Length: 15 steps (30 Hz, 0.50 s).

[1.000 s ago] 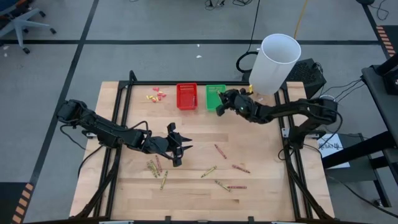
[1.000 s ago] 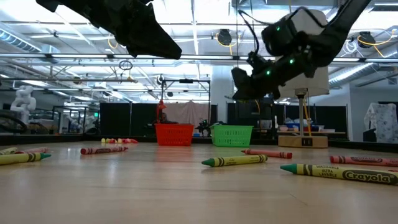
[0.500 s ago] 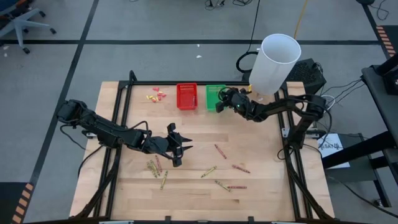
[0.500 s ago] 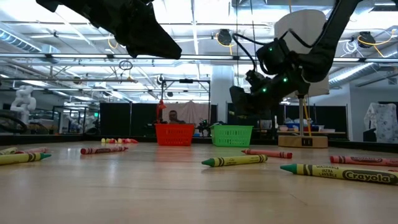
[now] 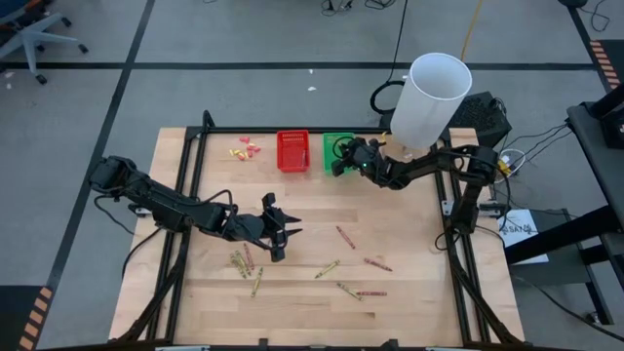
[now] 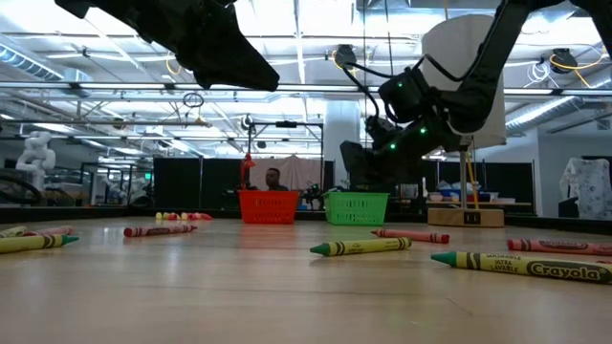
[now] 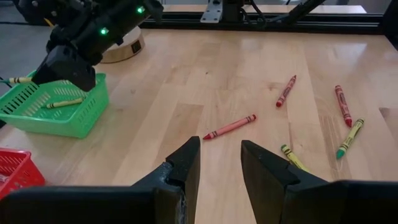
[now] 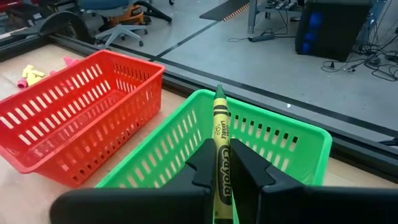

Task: Sort crayons
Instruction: Put the green crayon into the green bin, then put the red crayon into the red bin

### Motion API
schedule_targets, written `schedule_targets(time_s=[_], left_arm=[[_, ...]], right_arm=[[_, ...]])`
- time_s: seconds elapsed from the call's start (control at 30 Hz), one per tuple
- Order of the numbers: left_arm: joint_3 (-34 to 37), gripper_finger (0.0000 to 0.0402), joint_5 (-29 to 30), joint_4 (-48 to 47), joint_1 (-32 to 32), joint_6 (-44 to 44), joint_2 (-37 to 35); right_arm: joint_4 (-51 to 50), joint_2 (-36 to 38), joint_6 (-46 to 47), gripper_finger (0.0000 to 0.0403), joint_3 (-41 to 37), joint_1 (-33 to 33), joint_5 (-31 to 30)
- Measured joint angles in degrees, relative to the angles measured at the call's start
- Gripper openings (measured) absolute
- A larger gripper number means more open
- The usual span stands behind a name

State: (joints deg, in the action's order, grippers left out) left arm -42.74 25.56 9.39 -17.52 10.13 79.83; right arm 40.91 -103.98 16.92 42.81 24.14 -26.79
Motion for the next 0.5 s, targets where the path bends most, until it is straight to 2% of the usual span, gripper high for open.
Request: schedule_targets(time_s=[0.23,0.5], left_arm=[[0.0,0.0116,-0.02,-0.14,0.0,-0.04,0.0],[0.0,0.0116,-0.05,-0.79,0.0,-0.01,0.0]], right_arm=[[-3.94,0.0,0.38,0.0043,0.0,0.27,-0.13],[-3.88,0.0,0.38,0.0062,0.0,0.26,-0.13]])
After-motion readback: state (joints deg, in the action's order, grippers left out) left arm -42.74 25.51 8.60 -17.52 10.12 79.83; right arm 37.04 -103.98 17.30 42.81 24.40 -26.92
